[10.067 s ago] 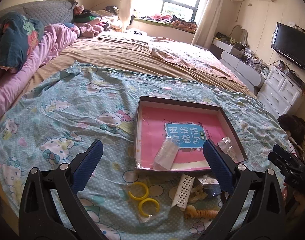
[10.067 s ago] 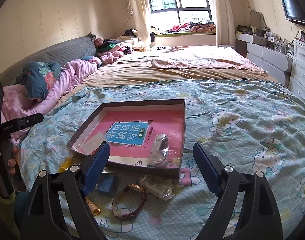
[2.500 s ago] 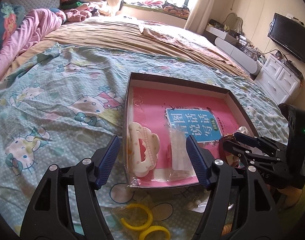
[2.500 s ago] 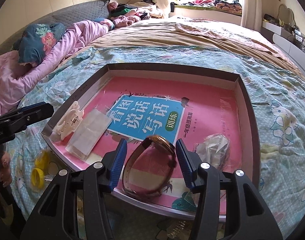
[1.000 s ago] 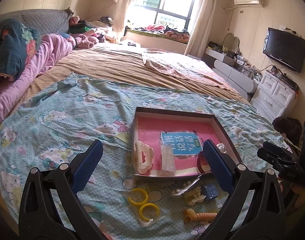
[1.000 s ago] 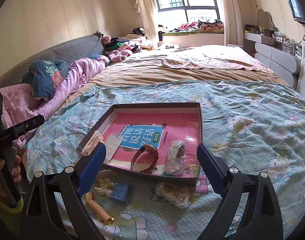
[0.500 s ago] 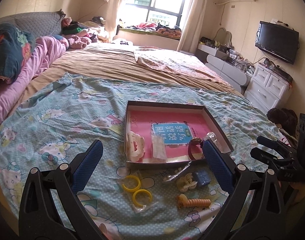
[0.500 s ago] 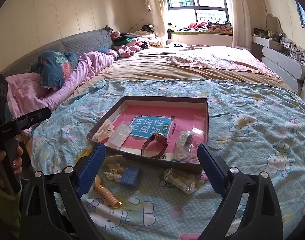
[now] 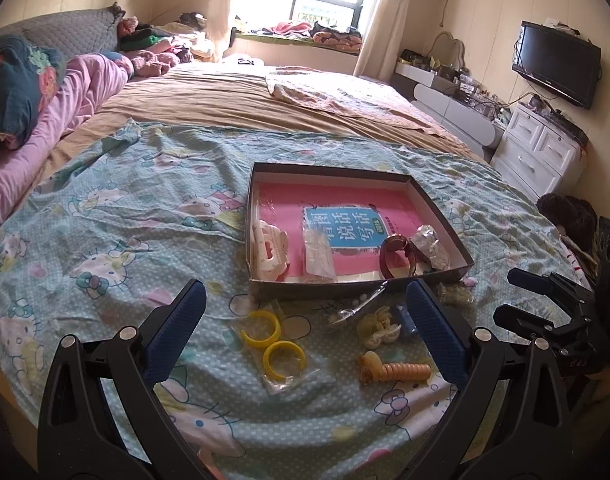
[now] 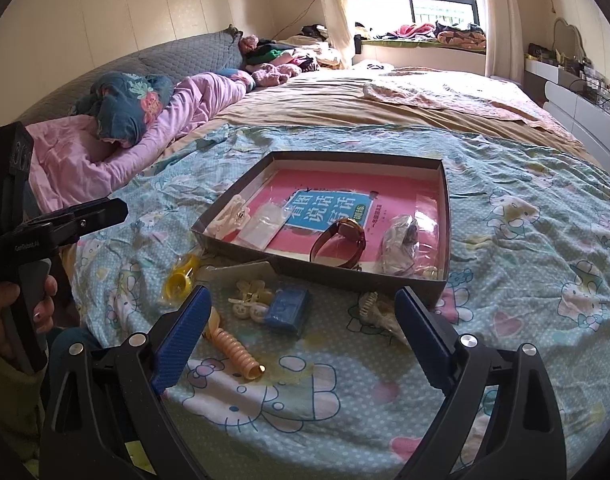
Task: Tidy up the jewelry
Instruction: 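Withdraw both grippers from the tray, then grasp the yellow bangle bag with left gripper while right grasps the blue box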
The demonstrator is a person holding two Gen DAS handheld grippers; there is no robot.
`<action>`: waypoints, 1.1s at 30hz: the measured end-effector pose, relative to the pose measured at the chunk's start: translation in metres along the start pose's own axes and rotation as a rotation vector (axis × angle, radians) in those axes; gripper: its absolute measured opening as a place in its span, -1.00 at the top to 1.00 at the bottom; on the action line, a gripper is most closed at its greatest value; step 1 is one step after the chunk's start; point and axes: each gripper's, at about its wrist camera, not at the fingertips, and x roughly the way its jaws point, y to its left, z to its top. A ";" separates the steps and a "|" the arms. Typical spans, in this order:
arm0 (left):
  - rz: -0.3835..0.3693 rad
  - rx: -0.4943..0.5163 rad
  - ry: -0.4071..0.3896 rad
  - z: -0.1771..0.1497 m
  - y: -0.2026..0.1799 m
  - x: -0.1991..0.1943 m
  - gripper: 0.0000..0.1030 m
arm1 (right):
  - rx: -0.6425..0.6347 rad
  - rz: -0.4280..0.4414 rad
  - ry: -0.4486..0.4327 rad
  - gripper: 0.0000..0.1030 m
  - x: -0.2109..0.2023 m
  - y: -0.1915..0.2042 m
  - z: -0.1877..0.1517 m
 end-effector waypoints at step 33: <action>-0.012 -0.031 0.225 -0.049 0.008 0.062 -0.82 | 0.041 -0.002 0.138 -0.74 0.047 -0.008 -0.036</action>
